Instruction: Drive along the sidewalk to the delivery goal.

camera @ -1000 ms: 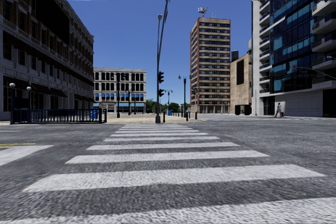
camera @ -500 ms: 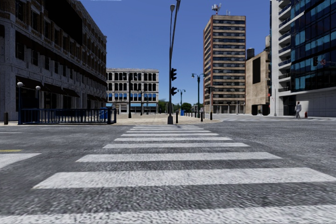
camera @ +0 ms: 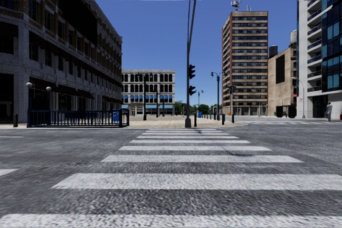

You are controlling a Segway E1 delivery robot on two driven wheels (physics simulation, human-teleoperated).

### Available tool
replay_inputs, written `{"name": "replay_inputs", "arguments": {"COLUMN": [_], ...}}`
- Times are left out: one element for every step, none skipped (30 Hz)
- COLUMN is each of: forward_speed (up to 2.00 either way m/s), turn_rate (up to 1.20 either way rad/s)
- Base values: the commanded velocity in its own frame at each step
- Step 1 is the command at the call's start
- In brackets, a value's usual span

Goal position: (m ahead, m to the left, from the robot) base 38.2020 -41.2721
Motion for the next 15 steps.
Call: {"name": "replay_inputs", "arguments": {"forward_speed": [2.0,2.0,2.0,2.0,2.0,2.0,2.0,2.0,2.0,2.0,2.0,2.0,2.0,2.0,2.0], "turn_rate": [0.29,0.0,0.0,0.0,0.0,0.0,0.0,0.0,0.0,0.0,0.0,0.0,0.0,0.0,0.0]}}
